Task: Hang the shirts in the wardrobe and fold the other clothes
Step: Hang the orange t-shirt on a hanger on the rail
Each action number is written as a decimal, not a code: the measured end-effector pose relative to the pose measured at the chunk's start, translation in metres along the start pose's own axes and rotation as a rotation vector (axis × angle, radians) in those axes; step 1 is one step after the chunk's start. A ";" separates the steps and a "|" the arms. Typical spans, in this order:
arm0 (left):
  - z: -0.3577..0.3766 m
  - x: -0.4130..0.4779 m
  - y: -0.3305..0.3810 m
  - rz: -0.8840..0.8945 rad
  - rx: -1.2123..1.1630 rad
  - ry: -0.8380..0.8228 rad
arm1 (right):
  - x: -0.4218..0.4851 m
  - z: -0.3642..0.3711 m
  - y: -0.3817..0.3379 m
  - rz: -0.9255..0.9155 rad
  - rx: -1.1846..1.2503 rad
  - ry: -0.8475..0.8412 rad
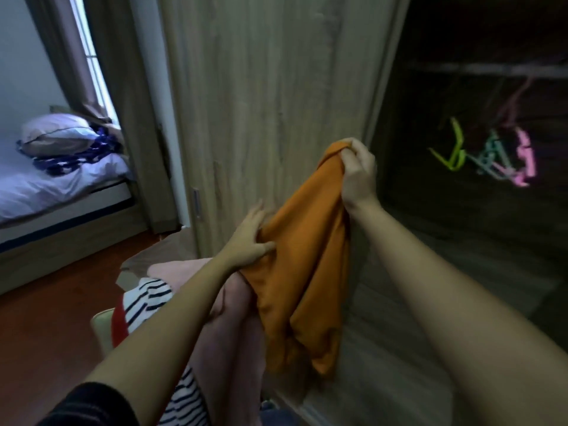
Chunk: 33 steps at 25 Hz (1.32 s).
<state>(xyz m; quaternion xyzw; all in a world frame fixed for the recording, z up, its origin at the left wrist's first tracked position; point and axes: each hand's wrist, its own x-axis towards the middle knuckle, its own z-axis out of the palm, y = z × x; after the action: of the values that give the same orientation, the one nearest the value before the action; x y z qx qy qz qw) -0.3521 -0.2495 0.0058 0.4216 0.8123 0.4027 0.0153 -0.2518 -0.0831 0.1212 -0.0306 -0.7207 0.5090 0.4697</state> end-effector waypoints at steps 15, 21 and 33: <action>0.118 0.046 0.207 -0.207 -0.305 -0.055 | -0.112 -0.198 0.026 0.407 -0.492 -0.149; 0.136 0.062 0.212 -0.260 -0.324 0.032 | -0.146 -0.203 0.041 0.503 -0.559 -0.327; 0.174 0.013 0.184 0.167 -0.389 -0.298 | -0.102 -0.222 0.020 0.644 -0.162 -0.108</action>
<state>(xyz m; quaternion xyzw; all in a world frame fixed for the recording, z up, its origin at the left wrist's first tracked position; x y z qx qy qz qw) -0.1731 -0.0698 0.0156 0.5311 0.6708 0.4846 0.1820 -0.0463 0.0297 0.0496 -0.2669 -0.7359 0.5733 0.2420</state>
